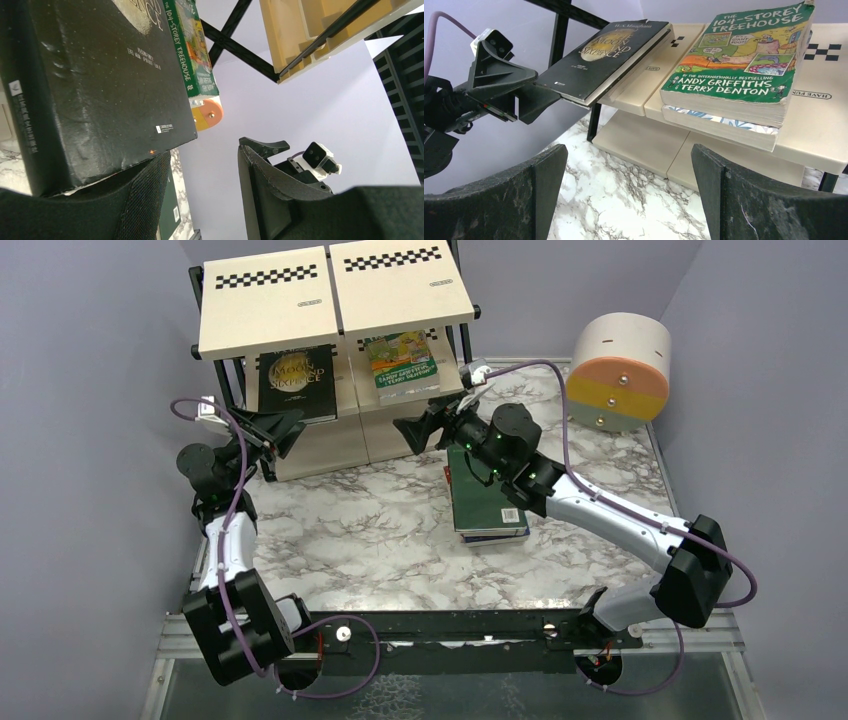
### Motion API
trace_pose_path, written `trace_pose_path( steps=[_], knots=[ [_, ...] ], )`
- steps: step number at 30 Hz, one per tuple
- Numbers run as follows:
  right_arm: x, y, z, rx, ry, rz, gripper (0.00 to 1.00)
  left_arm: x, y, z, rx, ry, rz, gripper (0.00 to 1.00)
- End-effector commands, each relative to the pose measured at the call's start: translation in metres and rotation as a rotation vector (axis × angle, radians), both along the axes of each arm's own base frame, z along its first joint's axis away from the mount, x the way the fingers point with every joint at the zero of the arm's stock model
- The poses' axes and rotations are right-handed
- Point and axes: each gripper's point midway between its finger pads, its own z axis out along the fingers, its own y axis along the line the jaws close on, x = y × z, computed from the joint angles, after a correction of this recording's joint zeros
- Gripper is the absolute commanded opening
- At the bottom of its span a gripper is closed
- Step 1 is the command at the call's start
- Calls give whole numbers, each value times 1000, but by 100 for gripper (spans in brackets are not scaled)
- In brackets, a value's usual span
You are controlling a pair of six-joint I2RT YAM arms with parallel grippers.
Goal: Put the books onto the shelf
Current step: Place the book on the shelf.
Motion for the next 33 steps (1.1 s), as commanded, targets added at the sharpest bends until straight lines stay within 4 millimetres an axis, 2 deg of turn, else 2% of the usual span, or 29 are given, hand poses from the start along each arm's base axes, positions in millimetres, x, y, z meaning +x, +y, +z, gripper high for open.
trace_pose_path(
  steps=[1,33],
  knots=[
    [4,-4,-4,4,2,-17,93,5,2,16,39,-62,18,45],
    [5,-11,-5,8,8,-30,93,25,5,11,38,-51,42,45]
  ],
)
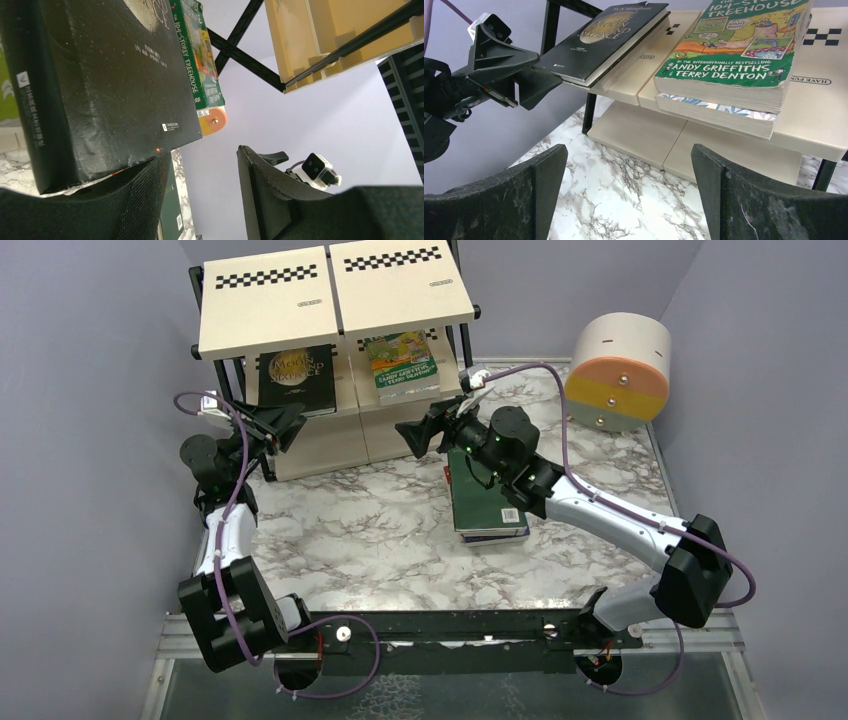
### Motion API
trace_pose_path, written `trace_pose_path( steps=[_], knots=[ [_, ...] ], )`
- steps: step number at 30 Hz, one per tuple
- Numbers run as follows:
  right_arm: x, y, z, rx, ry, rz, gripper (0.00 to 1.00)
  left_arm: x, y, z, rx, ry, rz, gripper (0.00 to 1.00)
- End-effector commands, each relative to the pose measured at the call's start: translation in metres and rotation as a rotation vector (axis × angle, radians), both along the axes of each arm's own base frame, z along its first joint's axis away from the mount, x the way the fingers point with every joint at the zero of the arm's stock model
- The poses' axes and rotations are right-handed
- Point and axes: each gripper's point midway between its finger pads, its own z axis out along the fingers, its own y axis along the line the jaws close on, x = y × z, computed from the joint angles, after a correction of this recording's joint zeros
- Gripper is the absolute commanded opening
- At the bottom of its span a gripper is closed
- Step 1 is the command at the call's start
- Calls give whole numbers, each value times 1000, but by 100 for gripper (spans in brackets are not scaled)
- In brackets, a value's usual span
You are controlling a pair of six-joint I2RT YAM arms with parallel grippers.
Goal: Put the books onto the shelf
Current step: Place the book on the shelf.
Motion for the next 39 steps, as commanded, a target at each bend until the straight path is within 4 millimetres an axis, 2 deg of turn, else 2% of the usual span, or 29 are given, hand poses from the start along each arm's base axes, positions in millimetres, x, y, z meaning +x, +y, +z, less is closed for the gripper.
trace_pose_path(
  steps=[1,24,39],
  knots=[
    [1,-6,10,29,-14,-18,93,8,4,13,35,-58,32,45],
    [4,-5,14,19,-24,-19,93,21,4,9,30,-47,31,45],
    [9,-5,9,11,-16,-24,93,26,7,7,26,-41,31,45]
  ],
)
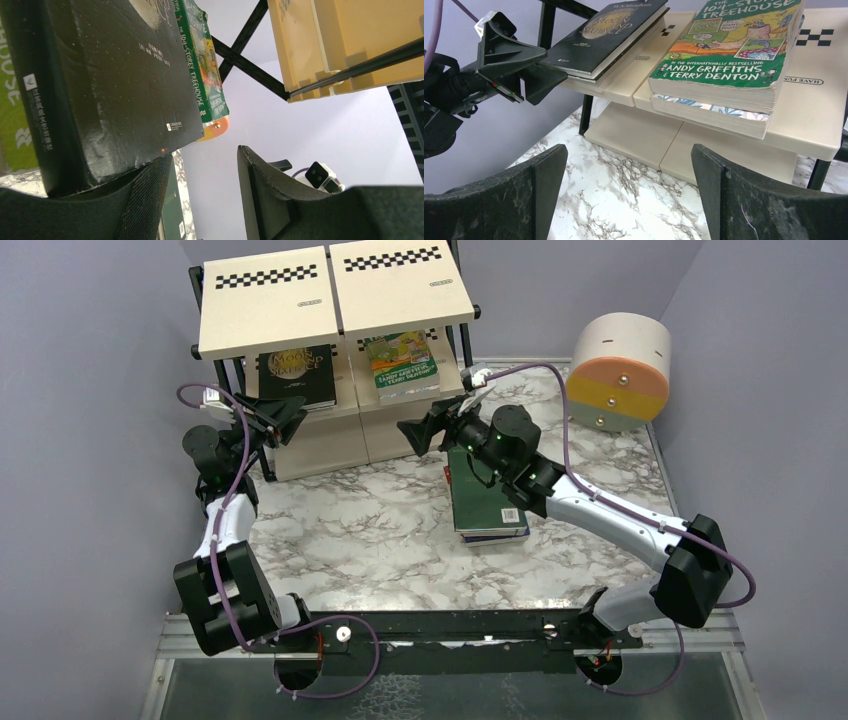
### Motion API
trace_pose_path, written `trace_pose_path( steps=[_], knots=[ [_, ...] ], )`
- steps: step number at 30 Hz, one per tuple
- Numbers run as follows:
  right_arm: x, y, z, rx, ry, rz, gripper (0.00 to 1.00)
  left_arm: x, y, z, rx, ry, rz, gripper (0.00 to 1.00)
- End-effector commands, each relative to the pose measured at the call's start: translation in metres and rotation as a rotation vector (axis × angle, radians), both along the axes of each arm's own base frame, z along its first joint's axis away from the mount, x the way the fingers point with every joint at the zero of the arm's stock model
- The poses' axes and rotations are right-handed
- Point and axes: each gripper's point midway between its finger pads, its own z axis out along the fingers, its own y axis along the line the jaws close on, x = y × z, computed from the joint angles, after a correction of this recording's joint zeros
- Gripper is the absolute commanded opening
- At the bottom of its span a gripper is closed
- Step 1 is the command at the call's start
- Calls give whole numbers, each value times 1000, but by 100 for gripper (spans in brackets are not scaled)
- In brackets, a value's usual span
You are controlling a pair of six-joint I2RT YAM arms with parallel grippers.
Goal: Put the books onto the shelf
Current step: Place the book on the shelf, then pick up the book from the center of the board.
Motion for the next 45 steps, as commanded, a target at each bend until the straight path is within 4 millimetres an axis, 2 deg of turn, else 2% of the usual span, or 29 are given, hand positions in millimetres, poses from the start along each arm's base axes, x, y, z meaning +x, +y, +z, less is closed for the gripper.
trace_pose_path(
  steps=[1,9,14,18,22,26,29,31,37,41,45],
  knots=[
    [5,-2,8,11,-14,-14,93,7,4,10,27,-48,24,45],
    [3,-4,7,15,-11,-17,93,-4,-2,13,25,-56,3,45],
    [-1,-7,8,26,-9,-11,93,-20,-10,14,17,-59,-20,45],
    [-3,-14,8,40,12,-33,93,-40,-25,10,0,-56,-46,45],
    [5,-34,-8,7,118,-158,93,-63,-55,10,-14,-60,-109,45],
    [9,-67,-39,-81,231,-274,94,-79,-99,-2,22,-30,-167,45],
    [6,-99,-77,-141,360,-325,95,-88,-129,-25,48,24,-198,45],
    [1,-120,-92,-144,411,-356,95,-94,-149,-42,66,64,-228,45],
    [-26,-163,-115,-123,443,-444,99,-112,-215,-90,148,161,-337,45],
    [-37,-177,-136,-183,500,-470,100,-116,-239,-104,194,176,-374,45],
    [-42,-183,-150,-204,543,-485,100,-110,-247,-112,228,179,-380,45]
  ],
)
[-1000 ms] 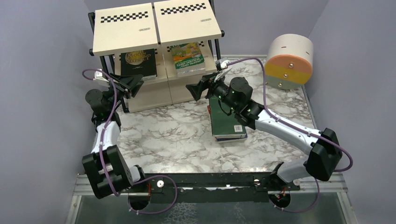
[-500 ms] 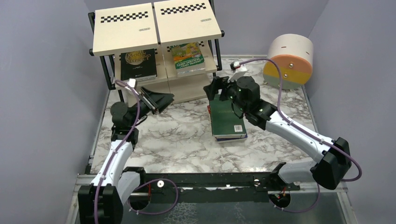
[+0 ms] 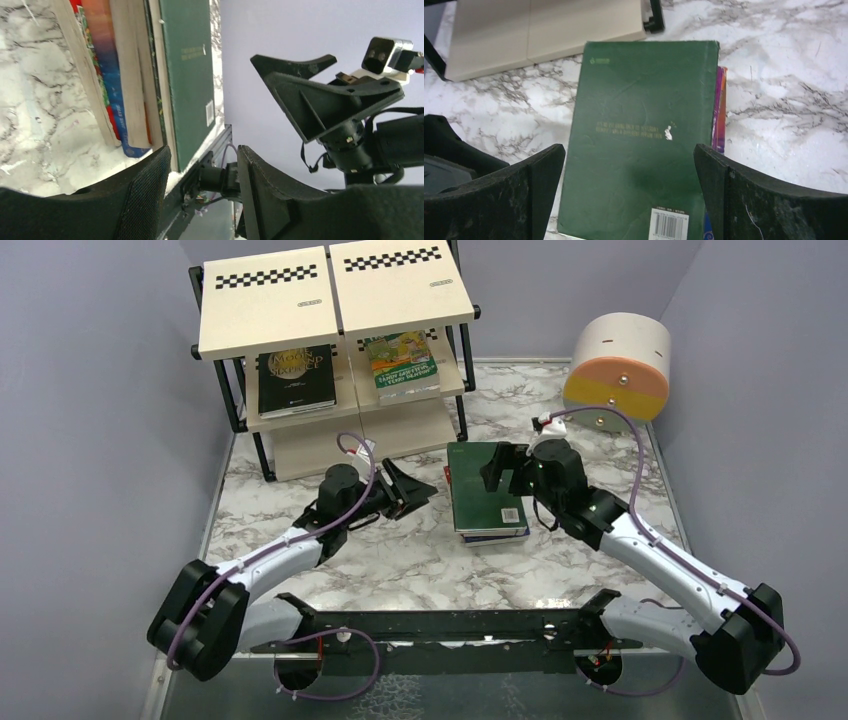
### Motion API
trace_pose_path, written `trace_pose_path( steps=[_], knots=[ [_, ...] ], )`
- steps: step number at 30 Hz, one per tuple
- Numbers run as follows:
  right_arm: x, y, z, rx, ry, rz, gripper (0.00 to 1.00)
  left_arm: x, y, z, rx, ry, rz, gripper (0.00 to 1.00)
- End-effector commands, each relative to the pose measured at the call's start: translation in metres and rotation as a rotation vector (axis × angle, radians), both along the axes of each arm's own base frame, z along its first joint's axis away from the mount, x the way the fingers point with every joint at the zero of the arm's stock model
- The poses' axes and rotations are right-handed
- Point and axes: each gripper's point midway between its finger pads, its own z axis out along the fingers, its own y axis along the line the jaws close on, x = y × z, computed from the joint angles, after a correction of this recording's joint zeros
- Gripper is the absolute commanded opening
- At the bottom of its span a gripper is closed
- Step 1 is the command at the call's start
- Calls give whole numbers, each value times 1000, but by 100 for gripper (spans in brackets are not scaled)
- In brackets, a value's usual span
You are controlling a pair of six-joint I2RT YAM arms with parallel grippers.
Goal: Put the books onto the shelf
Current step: Pick up the book from the center of the board.
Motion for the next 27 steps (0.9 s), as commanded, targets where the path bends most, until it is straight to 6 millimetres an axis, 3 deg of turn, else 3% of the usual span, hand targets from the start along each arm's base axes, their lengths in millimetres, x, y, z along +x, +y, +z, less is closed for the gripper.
trace_pose_path(
  steps=[1,5,13,18,27],
  knots=[
    [-6,-19,-23,-32,72,-65,100,22,-5,6,37,-88,51,45],
    [0,-29,-41,-8,117,-71,100,22,-17,-4,31,-72,22,45],
    [3,-22,-57,25,161,-12,99,21,-46,-19,20,-42,-32,46],
    [-1,-9,-56,66,162,58,97,21,-51,-23,21,-33,-34,46],
    [-5,-4,-68,75,205,78,97,20,-54,-29,29,-27,-36,46]
  ],
)
